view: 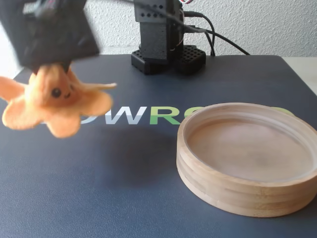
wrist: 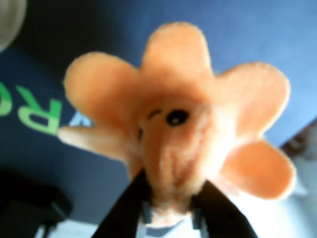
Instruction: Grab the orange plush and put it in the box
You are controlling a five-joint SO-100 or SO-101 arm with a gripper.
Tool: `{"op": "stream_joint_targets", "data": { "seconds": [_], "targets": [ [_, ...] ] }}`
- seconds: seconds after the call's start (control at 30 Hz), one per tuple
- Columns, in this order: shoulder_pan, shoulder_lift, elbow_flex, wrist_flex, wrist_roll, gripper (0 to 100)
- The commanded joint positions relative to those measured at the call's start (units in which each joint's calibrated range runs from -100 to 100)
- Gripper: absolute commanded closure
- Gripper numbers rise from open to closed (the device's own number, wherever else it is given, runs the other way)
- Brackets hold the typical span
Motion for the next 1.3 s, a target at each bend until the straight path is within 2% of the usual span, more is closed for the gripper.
{"op": "stream_joint_targets", "data": {
  "seconds": [0.0,0.13,0.47,0.63,0.9,1.0,1.27],
  "targets": [
    [-5.0,-7.6,-3.8,1.0,0.1,99],
    [-13.3,-12.2,-3.7,1.0,-1.2,99],
    [-33.0,-14.2,-3.6,0.8,-16.1,99],
    [-37.7,-14.1,-3.6,0.2,-20.6,99],
    [-35.9,-14.1,-3.1,0.8,-20.1,99],
    [-33.2,-14.2,-0.2,0.1,-16.9,99],
    [-31.9,-14.8,10.1,-3.3,-16.6,99]
  ]
}}
